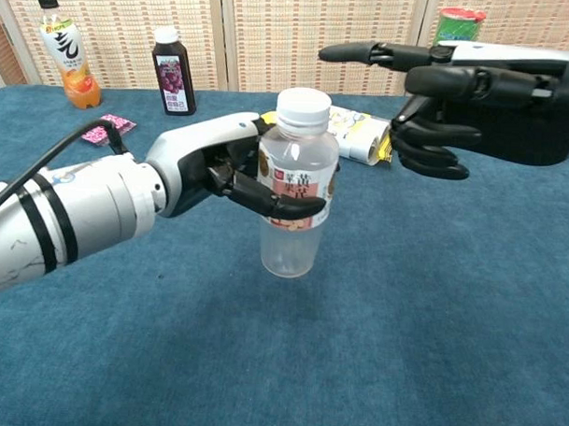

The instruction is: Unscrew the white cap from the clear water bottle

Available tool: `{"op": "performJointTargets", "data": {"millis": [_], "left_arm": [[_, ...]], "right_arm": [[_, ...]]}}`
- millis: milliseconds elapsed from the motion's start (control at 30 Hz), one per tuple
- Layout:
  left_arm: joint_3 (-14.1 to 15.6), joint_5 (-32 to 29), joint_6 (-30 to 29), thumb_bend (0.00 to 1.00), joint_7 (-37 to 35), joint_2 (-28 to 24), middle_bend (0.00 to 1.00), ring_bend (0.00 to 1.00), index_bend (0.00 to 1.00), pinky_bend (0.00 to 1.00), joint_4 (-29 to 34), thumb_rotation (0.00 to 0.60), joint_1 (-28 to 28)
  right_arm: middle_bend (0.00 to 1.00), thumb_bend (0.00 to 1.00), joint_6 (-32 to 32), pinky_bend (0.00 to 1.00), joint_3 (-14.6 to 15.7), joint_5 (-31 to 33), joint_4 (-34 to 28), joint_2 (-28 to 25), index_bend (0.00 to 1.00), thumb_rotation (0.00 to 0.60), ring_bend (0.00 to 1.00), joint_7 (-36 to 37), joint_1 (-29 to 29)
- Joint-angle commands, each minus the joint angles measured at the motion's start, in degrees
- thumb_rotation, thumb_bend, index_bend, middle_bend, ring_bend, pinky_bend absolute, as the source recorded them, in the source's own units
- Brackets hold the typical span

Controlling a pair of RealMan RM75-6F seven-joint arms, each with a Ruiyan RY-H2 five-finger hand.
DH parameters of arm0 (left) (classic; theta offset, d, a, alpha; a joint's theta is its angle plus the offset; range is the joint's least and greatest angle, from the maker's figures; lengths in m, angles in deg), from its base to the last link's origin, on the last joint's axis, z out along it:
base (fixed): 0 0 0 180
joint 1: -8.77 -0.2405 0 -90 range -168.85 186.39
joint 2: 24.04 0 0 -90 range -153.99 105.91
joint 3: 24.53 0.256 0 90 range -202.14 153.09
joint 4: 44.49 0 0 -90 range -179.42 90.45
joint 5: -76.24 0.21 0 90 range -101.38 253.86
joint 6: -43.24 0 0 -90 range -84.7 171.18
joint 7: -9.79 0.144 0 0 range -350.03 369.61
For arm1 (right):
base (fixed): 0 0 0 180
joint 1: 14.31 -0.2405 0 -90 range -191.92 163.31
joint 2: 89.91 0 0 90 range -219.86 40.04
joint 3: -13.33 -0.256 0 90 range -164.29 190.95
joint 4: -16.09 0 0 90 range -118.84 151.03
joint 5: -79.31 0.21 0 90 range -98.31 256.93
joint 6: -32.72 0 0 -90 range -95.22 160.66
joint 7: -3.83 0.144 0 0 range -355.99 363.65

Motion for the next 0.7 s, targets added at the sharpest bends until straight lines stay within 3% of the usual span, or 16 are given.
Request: {"op": "performJointTargets", "data": {"millis": [33, 300, 700], "left_arm": [[-0.85, -0.71, 0.35, 0.56, -1.4, -1.07, 0.69, 0.34, 0.59, 0.22, -1.73, 0.6, -0.18], [-3.18, -2.53, 1.51, 0.56, -6.05, -2.73, 0.69, 0.34, 0.59, 0.22, -3.65, 0.6, -0.56], [-2.92, -1.84, -0.37, 0.56, -5.48, -1.8, 0.69, 0.34, 0.59, 0.23, -1.39, 0.6, -0.45]], "right_arm": [[0.9, 0.7, -2.93, 0.83, 1.6, -1.71, 0.12, -1.2, 0.0, 0.38, 0.77, 0.41, 1.57], [0.9, 0.68, -5.52, 0.83, 2.99, -2.16, 0.66, 0.98, 0.0, 0.379, 0.77, -2.4, 4.35], [0.9, 0.68, -5.91, 0.83, 0.37, 1.45, 2.88, 7.88, 0.0, 0.379, 0.77, -6.24, 6.36]]}}
